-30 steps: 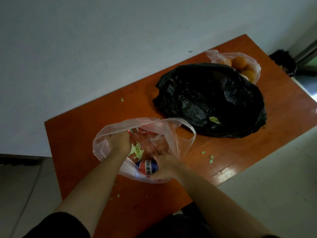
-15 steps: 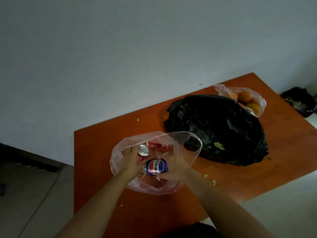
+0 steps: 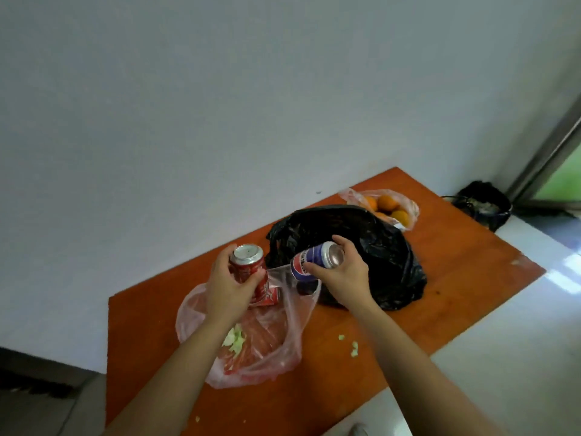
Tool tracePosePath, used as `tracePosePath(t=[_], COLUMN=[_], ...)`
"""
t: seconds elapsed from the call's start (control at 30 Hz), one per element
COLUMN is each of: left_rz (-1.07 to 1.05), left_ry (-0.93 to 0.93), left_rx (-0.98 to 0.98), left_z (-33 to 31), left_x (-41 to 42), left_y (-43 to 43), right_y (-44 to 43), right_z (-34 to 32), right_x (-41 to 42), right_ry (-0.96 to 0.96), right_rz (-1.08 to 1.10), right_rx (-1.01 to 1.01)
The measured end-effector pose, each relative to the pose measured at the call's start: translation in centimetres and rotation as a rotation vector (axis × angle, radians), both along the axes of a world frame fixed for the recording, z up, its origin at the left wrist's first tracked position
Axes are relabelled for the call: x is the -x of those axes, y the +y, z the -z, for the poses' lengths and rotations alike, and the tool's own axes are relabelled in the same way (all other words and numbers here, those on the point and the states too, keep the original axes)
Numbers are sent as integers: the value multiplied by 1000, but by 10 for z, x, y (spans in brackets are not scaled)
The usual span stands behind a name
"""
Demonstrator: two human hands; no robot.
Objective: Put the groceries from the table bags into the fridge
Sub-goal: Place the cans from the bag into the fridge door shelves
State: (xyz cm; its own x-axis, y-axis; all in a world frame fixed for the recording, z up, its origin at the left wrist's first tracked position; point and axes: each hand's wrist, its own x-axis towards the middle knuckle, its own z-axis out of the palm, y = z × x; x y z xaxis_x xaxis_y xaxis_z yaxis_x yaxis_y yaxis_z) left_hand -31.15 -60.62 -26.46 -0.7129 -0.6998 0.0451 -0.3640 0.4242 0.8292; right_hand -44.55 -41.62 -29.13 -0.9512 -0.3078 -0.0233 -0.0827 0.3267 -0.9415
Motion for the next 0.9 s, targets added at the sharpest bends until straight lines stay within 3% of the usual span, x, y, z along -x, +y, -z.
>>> tracePosePath(t=[0.2, 0.37, 0.53, 0.73, 0.9], left_rz=[264, 550, 873, 1190, 1328], left_ry=[302, 494, 580, 623, 644], left_rx=[-103, -221, -382, -380, -406], left_z=[-61, -110, -152, -181, -191], left_x=[51, 73, 64, 31, -1], left_y=[52, 149, 278, 452, 610], right_y=[76, 172, 292, 451, 589], right_z=[-72, -126, -168, -193, -197], right_x=[-17, -57, -117, -191, -246], right_ry=[355, 558, 710, 846, 873], right_rz=[315, 564, 864, 1125, 1287], right_rx=[41, -21, -71, -145, -154])
